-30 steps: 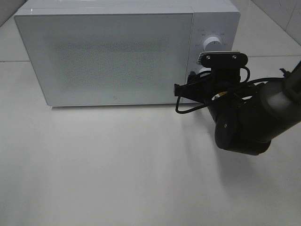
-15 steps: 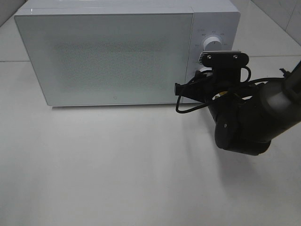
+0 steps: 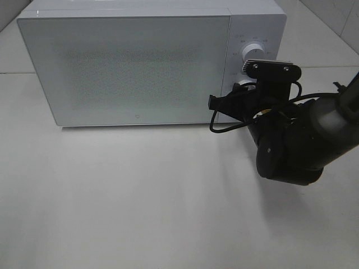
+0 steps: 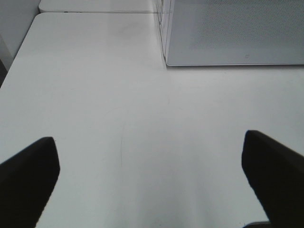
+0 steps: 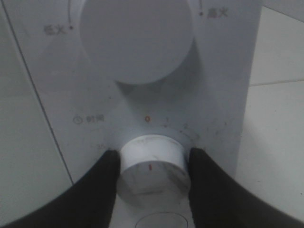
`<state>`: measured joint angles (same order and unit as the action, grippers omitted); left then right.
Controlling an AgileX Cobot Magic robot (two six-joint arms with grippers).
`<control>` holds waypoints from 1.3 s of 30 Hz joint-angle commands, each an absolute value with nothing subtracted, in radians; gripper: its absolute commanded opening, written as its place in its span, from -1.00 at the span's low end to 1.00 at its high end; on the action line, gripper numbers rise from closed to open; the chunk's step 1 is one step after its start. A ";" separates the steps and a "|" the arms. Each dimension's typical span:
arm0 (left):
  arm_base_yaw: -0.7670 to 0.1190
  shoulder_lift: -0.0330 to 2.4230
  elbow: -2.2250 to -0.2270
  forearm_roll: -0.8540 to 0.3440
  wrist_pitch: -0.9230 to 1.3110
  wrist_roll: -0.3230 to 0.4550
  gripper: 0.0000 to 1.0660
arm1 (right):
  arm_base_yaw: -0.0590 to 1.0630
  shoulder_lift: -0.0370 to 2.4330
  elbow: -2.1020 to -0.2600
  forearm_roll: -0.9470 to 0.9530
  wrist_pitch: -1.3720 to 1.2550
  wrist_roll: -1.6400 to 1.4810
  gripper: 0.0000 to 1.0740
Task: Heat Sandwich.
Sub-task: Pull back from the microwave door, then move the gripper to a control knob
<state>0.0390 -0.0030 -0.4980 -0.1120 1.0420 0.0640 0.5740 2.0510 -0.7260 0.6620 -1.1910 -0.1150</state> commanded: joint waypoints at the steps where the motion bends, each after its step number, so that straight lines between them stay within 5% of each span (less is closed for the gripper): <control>1: 0.041 -0.033 -0.495 -0.113 1.037 0.062 0.90 | 0.570 2.045 -0.734 0.617 -1.257 -0.029 -0.58; 39: 0.041 -0.033 -0.495 -0.113 1.037 0.062 0.90 | 0.570 2.045 -0.733 0.607 -1.250 0.925 -0.60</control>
